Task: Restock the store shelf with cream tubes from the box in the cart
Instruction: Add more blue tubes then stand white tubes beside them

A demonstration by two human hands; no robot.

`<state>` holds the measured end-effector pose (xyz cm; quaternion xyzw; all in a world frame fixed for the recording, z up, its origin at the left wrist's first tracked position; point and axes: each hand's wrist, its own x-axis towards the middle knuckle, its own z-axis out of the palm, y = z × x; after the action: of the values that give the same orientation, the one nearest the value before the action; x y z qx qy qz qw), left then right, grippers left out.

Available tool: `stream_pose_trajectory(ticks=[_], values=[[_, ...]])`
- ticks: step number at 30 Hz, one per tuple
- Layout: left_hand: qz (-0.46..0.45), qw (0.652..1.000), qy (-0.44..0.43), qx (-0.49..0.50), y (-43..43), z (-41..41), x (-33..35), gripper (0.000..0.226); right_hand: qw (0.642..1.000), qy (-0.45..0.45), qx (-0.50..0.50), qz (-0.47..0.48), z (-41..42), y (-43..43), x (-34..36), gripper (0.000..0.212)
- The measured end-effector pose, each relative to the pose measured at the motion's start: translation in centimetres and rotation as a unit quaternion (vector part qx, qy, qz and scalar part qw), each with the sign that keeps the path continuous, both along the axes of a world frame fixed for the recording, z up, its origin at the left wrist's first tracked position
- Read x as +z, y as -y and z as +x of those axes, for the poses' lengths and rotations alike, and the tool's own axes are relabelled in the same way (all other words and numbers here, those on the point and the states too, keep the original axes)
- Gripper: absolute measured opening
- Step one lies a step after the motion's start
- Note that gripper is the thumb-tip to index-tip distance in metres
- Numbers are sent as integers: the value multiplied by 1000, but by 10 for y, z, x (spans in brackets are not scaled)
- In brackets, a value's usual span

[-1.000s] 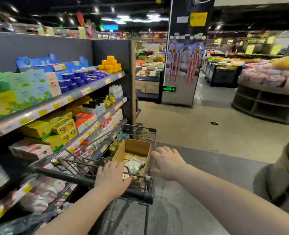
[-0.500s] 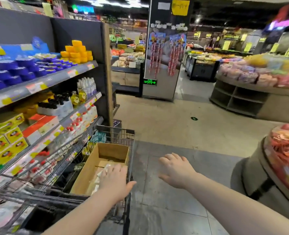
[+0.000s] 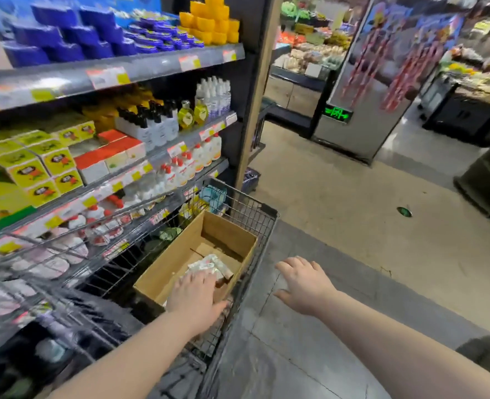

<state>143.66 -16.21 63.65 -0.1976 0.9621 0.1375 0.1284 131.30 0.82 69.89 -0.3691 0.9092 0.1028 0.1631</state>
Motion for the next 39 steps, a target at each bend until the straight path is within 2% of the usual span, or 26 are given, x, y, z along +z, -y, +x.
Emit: stream_pose_trajectory(ticks=[5, 12, 18, 23, 30, 35, 39], values=[[-13, 992, 51, 119, 5, -16, -14, 66, 994, 32, 101, 7, -59, 30, -21, 62], [-37, 977, 80, 196, -23, -66, -13, 60, 981, 55, 185, -17, -136, 42, -30, 59], [-22, 966, 103, 238, -20, -94, -31, 68, 973, 96, 211, -3, -175, 62, -50, 59], [32, 953, 135, 271, 10, -120, -62, 70, 969, 111, 220, 25, -208, 95, -75, 58], [63, 946, 156, 275, 60, -149, -103, 65, 967, 141, 199, 79, -251, 154, -119, 57], [87, 931, 183, 305, 86, -157, -133, 64, 956, 175, 201, 125, -261, 187, -161, 48], [126, 913, 207, 327, 94, -164, -165, 58, 947, 193, 205, 156, -269, 211, -203, 58]])
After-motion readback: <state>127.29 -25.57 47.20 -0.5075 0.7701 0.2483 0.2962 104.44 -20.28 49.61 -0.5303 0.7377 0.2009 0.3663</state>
